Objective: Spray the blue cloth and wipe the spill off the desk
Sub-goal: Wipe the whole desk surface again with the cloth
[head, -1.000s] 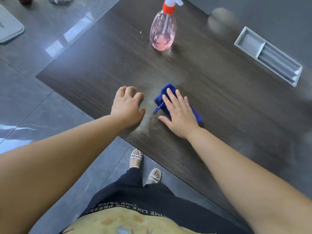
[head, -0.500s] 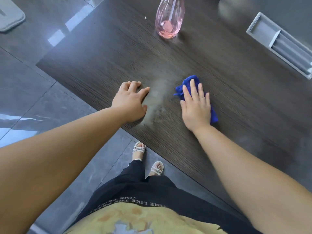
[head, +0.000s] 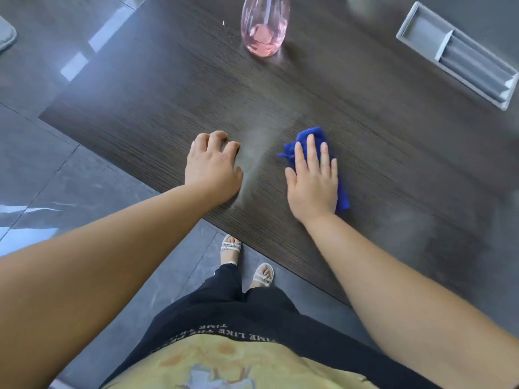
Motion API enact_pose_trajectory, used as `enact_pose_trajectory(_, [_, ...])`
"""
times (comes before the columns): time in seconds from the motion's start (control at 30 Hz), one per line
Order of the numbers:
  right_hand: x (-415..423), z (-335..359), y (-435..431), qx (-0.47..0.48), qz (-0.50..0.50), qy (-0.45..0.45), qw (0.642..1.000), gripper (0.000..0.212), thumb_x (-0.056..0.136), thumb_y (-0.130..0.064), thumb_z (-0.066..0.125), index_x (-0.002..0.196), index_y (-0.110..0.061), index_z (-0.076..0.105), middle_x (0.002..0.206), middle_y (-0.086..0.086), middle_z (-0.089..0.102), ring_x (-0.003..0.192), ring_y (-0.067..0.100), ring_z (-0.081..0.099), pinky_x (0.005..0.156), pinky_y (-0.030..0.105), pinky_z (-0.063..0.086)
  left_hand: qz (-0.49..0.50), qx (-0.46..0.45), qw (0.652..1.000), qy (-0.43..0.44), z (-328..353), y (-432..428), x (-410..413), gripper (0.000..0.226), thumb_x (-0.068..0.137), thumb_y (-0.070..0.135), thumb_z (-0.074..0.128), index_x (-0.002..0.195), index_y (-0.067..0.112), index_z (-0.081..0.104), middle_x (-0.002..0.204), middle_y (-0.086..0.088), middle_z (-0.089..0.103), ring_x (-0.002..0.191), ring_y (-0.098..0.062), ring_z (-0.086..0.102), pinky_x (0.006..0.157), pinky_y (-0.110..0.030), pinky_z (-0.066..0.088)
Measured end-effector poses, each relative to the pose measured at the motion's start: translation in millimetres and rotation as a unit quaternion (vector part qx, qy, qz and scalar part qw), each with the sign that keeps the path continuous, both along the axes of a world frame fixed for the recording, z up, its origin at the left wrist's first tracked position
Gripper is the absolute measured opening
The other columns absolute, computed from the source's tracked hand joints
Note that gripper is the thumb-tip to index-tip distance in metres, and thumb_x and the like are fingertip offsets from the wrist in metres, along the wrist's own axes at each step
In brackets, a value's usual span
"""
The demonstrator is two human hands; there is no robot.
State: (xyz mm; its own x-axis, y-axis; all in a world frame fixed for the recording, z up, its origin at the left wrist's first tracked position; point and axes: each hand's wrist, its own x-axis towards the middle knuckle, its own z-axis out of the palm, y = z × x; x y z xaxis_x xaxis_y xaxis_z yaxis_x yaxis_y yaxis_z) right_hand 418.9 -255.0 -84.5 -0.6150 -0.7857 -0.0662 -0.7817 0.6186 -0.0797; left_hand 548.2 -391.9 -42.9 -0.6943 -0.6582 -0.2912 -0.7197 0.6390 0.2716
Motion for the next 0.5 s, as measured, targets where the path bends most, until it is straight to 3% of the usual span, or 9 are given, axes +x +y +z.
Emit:
enact_pose_trajectory(0.07, [33.1,-2.8,-3.8,-0.019,0.092,0.005,0.996,0.056,0.092,-0.041,0.03,0.139,-0.014,0.045,0.148,0.01,0.038,0.134,0.035,0.037,0.106,0.052,0.031,-0.002,0.004,1.0,0.005,0.7,-1.3,-2.5,0.047,0.091,0.027,0.046,0.136,0.018,0.042,0.145,-0.006,0.03,0.131,-0.03,0.022,0.107,-0.036,0.023])
enact_pose_trajectory(0.17, [47.0,-2.0,50.6,0.001,0.323,-0.002,0.946,0.05,0.094,-0.039,0.035,0.14,-0.022,0.041,0.15,0.002,0.035,0.137,0.028,0.032,0.112,0.047,0.026,-0.021,0.013,1.0,-0.005,1.6,-3.6,-1.2,0.047,0.091,0.026,0.045,0.138,0.019,0.04,0.146,-0.006,0.029,0.133,-0.03,0.022,0.106,-0.037,0.026])
enact_pose_trajectory(0.23, [20.8,-0.8,80.2,-0.002,0.362,-0.006,0.932,0.046,0.096,-0.037,0.035,0.141,-0.026,0.036,0.149,-0.001,0.033,0.137,0.024,0.029,0.112,0.043,0.021,-0.029,0.019,0.999,-0.015,2.6,-4.4,0.6,0.047,0.091,0.027,0.045,0.138,0.02,0.04,0.146,-0.005,0.028,0.133,-0.03,0.021,0.107,-0.038,0.024])
enact_pose_trajectory(0.3, [-10.9,-0.6,80.9,0.004,0.296,0.01,0.955,0.046,0.095,-0.035,0.034,0.14,-0.024,0.038,0.147,0.001,0.037,0.135,0.027,0.032,0.109,0.046,0.026,-0.036,0.013,0.999,-0.01,4.1,-3.5,0.2,0.046,0.091,0.027,0.045,0.136,0.02,0.042,0.145,-0.006,0.029,0.133,-0.03,0.021,0.107,-0.038,0.023])
enact_pose_trajectory(0.37, [-29.3,0.9,50.3,0.0,0.139,0.003,0.99,0.049,0.095,-0.033,0.032,0.142,-0.02,0.039,0.15,0.006,0.035,0.137,0.033,0.031,0.107,0.052,0.03,-0.041,0.012,0.999,-0.004,5.0,-2.4,-3.1,0.046,0.09,0.026,0.046,0.136,0.019,0.043,0.145,-0.006,0.029,0.133,-0.031,0.021,0.107,-0.038,0.023])
enact_pose_trajectory(0.43, [-20.9,-0.2,7.7,-0.007,-0.025,-0.011,1.0,0.052,0.097,-0.036,0.03,0.146,-0.018,0.032,0.155,0.005,0.023,0.141,0.033,0.022,0.111,0.052,0.022,-0.041,0.016,0.999,-0.007,5.2,-2.1,-8.6,0.046,0.09,0.026,0.045,0.136,0.02,0.042,0.146,-0.006,0.029,0.133,-0.031,0.021,0.107,-0.038,0.024])
enact_pose_trajectory(0.5, [9.0,-2.6,-18.2,-0.02,-0.048,0.002,0.999,0.054,0.095,-0.039,0.033,0.143,-0.016,0.037,0.154,0.007,0.028,0.139,0.034,0.028,0.11,0.05,0.024,-0.034,0.018,0.999,-0.01,4.5,-3.2,-11.6,0.046,0.09,0.026,0.046,0.136,0.02,0.042,0.145,-0.005,0.03,0.132,-0.031,0.024,0.105,-0.038,0.027])
